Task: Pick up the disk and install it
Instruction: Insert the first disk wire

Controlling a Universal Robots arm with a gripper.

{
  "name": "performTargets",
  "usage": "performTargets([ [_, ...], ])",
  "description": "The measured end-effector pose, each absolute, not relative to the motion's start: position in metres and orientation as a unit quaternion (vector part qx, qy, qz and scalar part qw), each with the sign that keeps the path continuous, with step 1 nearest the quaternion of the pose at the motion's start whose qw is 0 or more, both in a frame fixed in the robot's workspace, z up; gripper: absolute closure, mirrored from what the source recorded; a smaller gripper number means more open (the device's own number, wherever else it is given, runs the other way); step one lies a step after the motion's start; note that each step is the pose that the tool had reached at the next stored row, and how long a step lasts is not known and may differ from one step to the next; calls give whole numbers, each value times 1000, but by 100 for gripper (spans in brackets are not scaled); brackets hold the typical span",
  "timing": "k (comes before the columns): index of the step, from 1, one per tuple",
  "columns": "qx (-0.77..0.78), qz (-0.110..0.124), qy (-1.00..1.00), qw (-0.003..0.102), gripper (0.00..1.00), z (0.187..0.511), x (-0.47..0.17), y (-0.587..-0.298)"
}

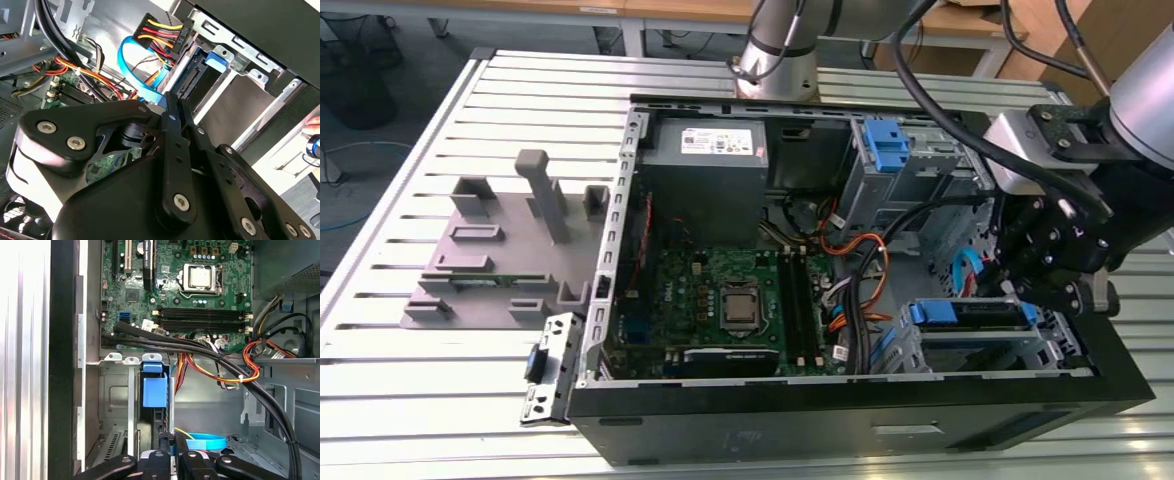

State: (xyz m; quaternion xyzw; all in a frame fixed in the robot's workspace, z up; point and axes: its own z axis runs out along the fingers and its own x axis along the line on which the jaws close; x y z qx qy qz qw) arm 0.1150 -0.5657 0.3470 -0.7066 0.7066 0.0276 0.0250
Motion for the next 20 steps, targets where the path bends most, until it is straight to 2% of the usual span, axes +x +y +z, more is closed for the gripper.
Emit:
performTargets([
  [20, -710, 26, 703, 26, 84, 340, 115, -572],
])
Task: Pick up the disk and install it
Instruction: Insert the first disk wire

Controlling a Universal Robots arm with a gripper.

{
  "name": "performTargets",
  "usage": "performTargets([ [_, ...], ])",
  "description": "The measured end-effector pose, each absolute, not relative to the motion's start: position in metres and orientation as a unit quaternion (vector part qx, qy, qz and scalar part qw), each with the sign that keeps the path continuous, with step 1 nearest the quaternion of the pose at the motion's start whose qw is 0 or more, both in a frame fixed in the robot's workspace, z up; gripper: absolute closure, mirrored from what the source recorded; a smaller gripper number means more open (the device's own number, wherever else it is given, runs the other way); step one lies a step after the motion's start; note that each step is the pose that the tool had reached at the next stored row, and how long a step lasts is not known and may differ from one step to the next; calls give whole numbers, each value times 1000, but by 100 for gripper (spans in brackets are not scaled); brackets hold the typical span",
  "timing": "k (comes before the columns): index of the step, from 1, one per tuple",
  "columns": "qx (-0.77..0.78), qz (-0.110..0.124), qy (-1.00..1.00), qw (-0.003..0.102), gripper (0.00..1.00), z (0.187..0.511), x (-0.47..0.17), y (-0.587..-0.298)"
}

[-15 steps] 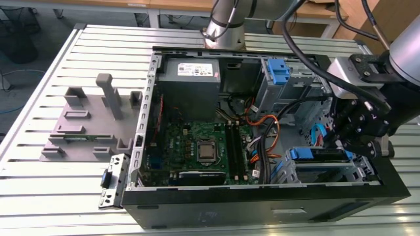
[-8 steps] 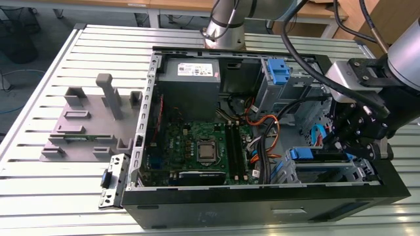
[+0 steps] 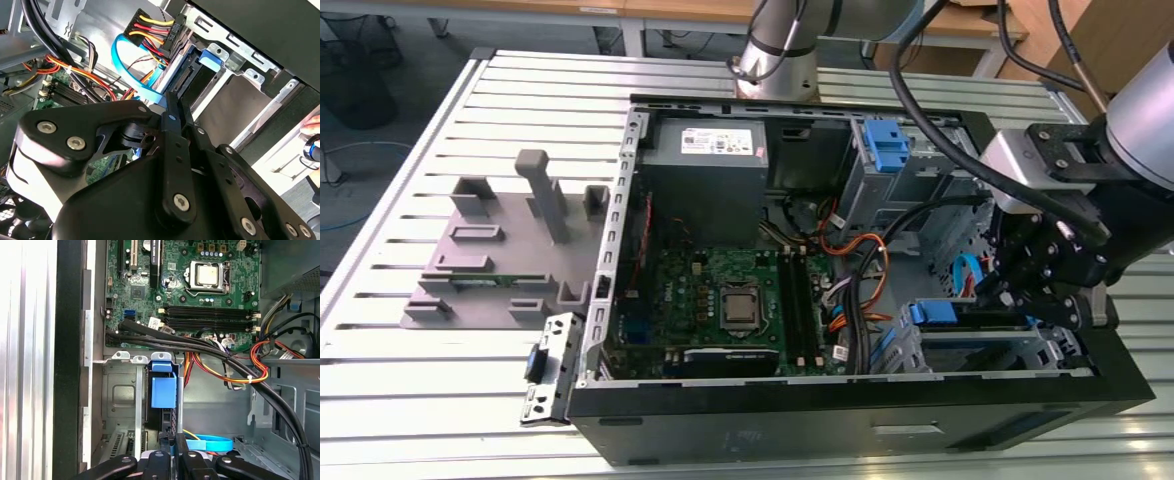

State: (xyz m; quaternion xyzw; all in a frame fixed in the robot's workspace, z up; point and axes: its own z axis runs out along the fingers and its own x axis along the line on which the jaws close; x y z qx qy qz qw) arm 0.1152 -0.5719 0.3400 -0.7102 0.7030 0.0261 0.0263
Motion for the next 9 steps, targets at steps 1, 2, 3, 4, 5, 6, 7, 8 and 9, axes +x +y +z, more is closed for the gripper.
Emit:
performTargets([
  [1, -710, 26, 703, 26, 84, 340, 115, -572],
  [2, -710, 26, 703, 26, 84, 340, 115, -572],
  [3, -710, 26, 703, 26, 84, 340, 115, -572],
  [4, -710, 26, 703, 26, 84, 340, 115, -572],
  [5, -710, 26, 703, 26, 84, 340, 115, -572],
  [6, -710, 26, 703, 26, 84, 339, 115, -572],
  [7, -710, 26, 703, 26, 84, 338, 115, -572],
  [8, -710, 26, 703, 26, 84, 338, 115, -572],
  [9, -710, 26, 703, 26, 84, 338, 115, -572],
])
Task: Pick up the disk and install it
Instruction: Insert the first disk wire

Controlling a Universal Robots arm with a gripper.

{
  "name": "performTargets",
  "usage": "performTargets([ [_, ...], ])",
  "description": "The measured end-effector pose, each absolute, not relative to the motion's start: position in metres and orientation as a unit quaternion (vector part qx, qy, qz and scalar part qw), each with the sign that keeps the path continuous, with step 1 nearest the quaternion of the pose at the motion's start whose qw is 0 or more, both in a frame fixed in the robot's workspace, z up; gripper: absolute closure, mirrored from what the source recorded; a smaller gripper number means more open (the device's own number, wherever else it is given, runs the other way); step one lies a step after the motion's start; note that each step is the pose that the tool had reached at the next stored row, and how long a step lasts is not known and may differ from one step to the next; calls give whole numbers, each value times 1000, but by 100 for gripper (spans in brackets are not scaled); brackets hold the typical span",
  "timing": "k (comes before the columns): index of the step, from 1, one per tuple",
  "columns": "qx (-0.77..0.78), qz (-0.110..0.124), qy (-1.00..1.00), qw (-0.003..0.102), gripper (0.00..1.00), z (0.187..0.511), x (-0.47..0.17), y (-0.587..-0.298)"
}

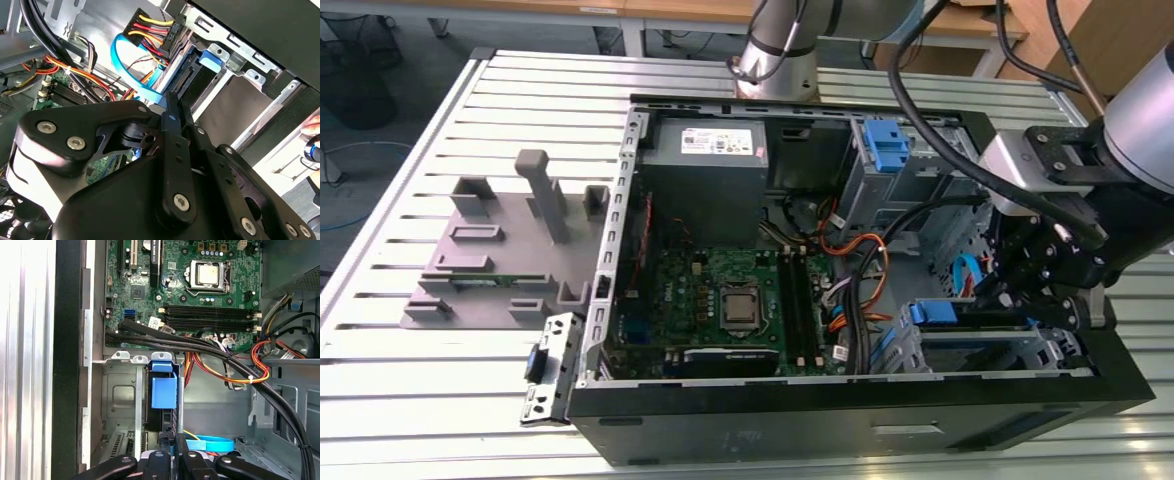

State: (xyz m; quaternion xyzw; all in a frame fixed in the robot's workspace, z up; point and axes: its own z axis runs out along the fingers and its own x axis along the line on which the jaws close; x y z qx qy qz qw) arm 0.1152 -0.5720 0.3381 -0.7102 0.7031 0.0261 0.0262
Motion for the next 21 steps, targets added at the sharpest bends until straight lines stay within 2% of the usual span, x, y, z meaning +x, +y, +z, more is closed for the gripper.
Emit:
performTargets([
  [21, -710, 26, 703, 26, 84, 336, 116, -573],
])
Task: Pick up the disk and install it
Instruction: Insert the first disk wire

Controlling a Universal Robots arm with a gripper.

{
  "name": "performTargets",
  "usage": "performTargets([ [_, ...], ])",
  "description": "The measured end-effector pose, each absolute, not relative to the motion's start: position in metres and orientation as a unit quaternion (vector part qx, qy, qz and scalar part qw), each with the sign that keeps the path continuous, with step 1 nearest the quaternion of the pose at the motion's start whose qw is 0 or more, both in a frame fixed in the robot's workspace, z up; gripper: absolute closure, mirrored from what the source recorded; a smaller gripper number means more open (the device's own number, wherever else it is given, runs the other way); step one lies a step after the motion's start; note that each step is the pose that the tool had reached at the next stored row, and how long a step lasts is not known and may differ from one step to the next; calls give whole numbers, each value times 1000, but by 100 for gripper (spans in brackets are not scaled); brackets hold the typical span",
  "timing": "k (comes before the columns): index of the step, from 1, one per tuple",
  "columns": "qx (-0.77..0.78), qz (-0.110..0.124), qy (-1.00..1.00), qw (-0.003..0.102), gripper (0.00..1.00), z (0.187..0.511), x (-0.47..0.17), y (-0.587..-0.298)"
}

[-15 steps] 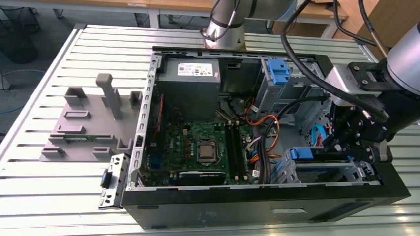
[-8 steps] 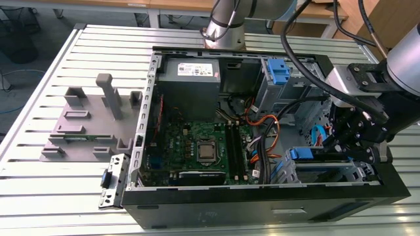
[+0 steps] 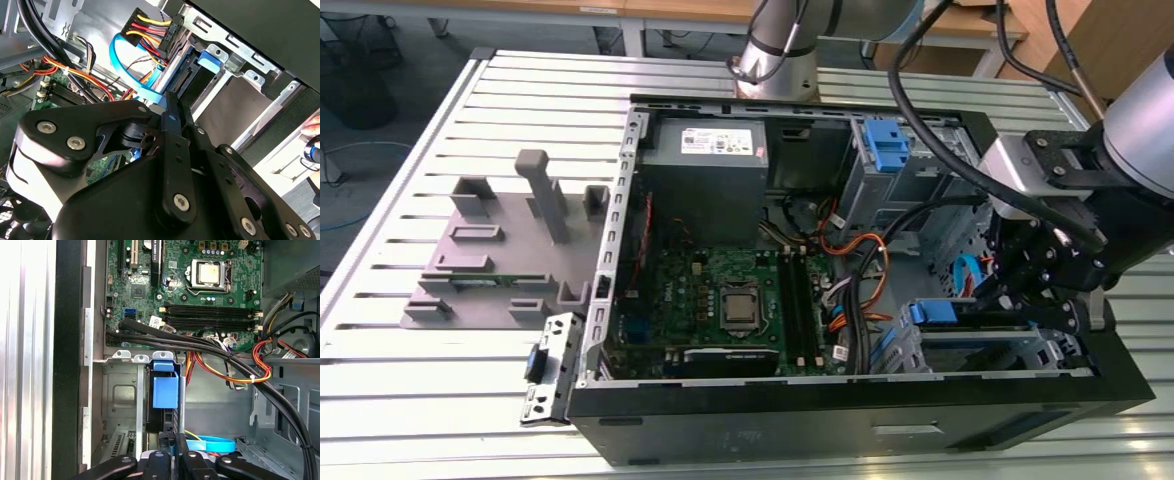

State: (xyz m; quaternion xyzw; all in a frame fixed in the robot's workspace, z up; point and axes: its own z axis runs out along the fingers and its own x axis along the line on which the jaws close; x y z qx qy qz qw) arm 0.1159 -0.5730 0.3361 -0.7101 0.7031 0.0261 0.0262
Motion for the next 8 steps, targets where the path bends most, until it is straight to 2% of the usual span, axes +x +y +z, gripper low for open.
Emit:
performTargets([
  [8, -710, 26, 703, 26, 84, 334, 116, -573],
])
